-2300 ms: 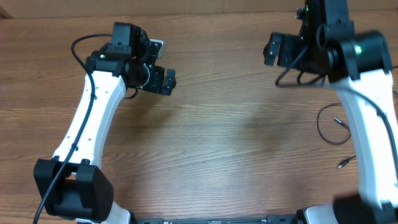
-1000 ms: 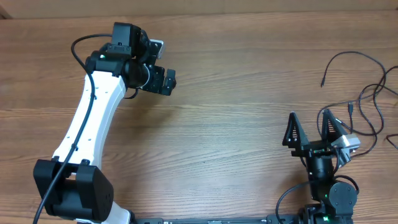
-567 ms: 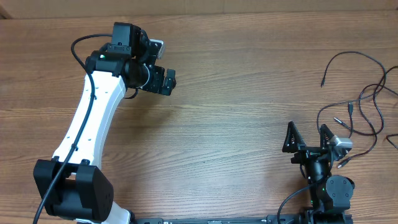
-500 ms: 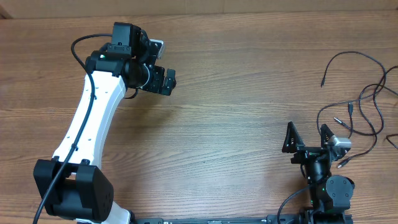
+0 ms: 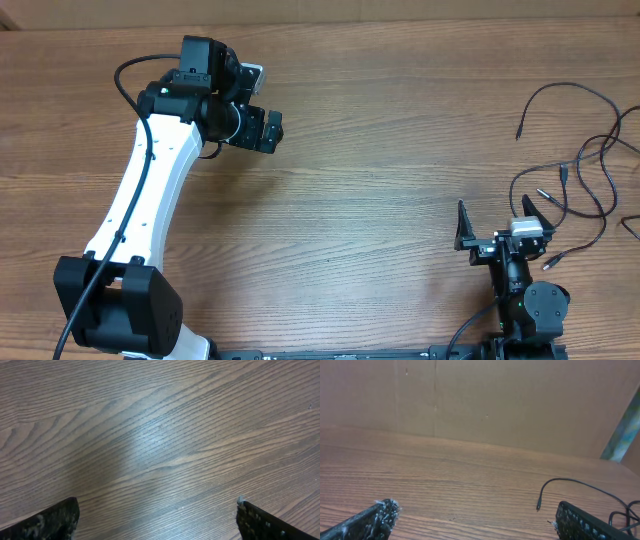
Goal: Untangle cables
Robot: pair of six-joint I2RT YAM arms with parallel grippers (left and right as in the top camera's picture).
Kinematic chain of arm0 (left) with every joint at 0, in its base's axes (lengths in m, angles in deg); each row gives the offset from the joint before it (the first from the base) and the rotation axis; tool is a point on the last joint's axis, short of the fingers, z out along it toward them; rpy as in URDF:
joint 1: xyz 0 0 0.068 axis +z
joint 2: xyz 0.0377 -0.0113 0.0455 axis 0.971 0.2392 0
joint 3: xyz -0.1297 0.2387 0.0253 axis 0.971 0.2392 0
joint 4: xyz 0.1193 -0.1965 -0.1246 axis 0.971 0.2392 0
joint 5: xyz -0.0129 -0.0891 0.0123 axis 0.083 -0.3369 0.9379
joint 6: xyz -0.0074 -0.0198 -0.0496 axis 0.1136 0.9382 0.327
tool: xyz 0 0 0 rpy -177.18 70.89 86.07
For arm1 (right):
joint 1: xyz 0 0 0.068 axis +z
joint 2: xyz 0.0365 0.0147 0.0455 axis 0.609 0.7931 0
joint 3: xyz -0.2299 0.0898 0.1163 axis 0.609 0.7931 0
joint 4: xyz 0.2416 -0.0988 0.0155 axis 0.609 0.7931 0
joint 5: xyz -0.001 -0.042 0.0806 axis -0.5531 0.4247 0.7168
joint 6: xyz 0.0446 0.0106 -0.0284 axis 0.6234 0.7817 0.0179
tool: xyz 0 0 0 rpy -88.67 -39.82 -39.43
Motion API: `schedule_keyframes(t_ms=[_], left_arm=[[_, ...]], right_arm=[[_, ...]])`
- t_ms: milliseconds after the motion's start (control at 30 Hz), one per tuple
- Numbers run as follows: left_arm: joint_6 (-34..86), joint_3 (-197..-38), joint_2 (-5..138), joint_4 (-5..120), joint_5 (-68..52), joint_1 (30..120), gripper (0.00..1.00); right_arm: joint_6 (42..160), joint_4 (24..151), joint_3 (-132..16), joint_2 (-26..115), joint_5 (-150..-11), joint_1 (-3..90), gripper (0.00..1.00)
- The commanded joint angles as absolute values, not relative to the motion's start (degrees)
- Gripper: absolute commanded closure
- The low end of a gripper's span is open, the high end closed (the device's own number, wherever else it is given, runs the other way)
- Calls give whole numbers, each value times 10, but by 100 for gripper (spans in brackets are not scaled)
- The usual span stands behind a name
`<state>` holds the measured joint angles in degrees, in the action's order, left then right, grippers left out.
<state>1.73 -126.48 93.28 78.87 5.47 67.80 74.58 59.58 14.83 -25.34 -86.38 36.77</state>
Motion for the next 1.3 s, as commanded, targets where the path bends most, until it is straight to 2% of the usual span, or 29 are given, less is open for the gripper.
schedule_keyframes(t_ms=[0,500,700,900,933,1267], left_arm=[[27,-1265,923,789,56,680,0],[27,-1265,922,789,56,666,0],[22,-1262,885,771,102,633,1],[14,-1168,777,549,101,615,0],[14,-1112,722,477,101,615,0],[4,-755,412,81,94,635,1]], right_arm=[[740,592,154,-260,-863,365,0],[740,592,154,-260,-863,365,0],[740,592,154,-260,-863,365,0],[740,592,154,-260,-863,365,0],[740,592,154,-260,-863,365,0],[740,592,154,-260,-863,365,0]])
